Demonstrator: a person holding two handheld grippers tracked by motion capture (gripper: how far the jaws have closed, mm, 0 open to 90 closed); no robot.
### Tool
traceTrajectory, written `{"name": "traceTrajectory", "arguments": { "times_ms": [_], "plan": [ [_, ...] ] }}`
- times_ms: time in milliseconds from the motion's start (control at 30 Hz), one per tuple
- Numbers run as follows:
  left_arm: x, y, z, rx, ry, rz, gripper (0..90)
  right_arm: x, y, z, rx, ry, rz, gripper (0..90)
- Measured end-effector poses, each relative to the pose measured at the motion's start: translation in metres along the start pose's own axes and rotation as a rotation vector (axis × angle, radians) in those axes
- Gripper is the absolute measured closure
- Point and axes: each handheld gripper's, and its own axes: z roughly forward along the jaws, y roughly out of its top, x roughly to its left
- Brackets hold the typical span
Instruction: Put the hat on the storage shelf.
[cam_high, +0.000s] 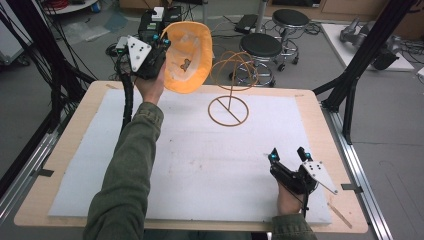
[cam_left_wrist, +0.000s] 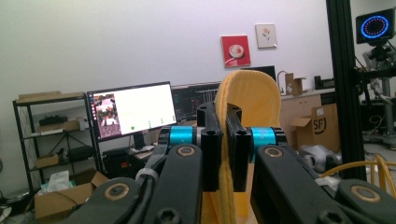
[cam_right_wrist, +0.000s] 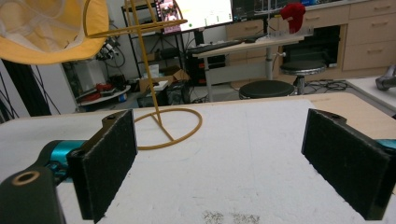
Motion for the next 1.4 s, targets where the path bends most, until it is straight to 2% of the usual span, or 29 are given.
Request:
{"name": "traceTrajectory", "arguments": {
  "times_ms": [100,200,300,433,633,733,800,833,900,1133,1267,1400],
  "plan": [
    [-0.006,0.007,0.012,-0.01,0.001,0.009,86.6,-0.002,0.0,-0.002,-0.014,-0.009,0.008,9.2],
    [-0.012,0.016,0.026,-0.019,0.002,-0.01,86.6,-0.004,0.0,-0.005,-0.021,-0.013,0.03,9.3],
    [-0.024,0.022,0.037,-0.014,-0.021,0.019,86.7,-0.006,0.0,-0.005,-0.022,-0.019,0.039,9.3],
    [-0.044,0.026,0.048,-0.011,-0.055,0.037,86.6,-0.005,0.0,-0.005,-0.019,-0.012,0.04,9.3],
    [-0.076,0.028,0.059,0.002,-0.116,0.064,86.6,-0.005,0.0,-0.005,-0.028,-0.011,0.041,9.3],
    [-0.089,0.026,0.064,0.017,-0.144,0.055,86.6,-0.005,0.0,-0.004,-0.026,-0.01,0.045,9.3],
    [-0.101,0.025,0.069,0.033,-0.169,0.076,86.6,-0.005,0.0,-0.003,-0.021,-0.009,0.053,9.3],
    [-0.109,0.025,0.071,0.04,-0.193,0.099,86.6,-0.006,0.0,-0.003,-0.02,-0.007,0.056,9.3],
    [-0.116,0.025,0.073,0.042,-0.214,0.121,86.6,-0.005,0.0,-0.003,-0.018,-0.005,0.058,9.3],
    [-0.141,0.022,0.078,0.037,-0.296,0.117,86.6,-0.005,0.0,-0.004,-0.022,-0.004,0.05,9.3],
    [-0.151,0.017,0.079,0.044,-0.354,0.092,86.6,-0.005,0.0,-0.005,-0.025,-0.002,0.046,9.4],
    [-0.16,0.011,0.08,0.058,-0.398,0.096,86.5,-0.005,0.0,-0.005,-0.025,0.001,0.044,9.5]
  ]
}}
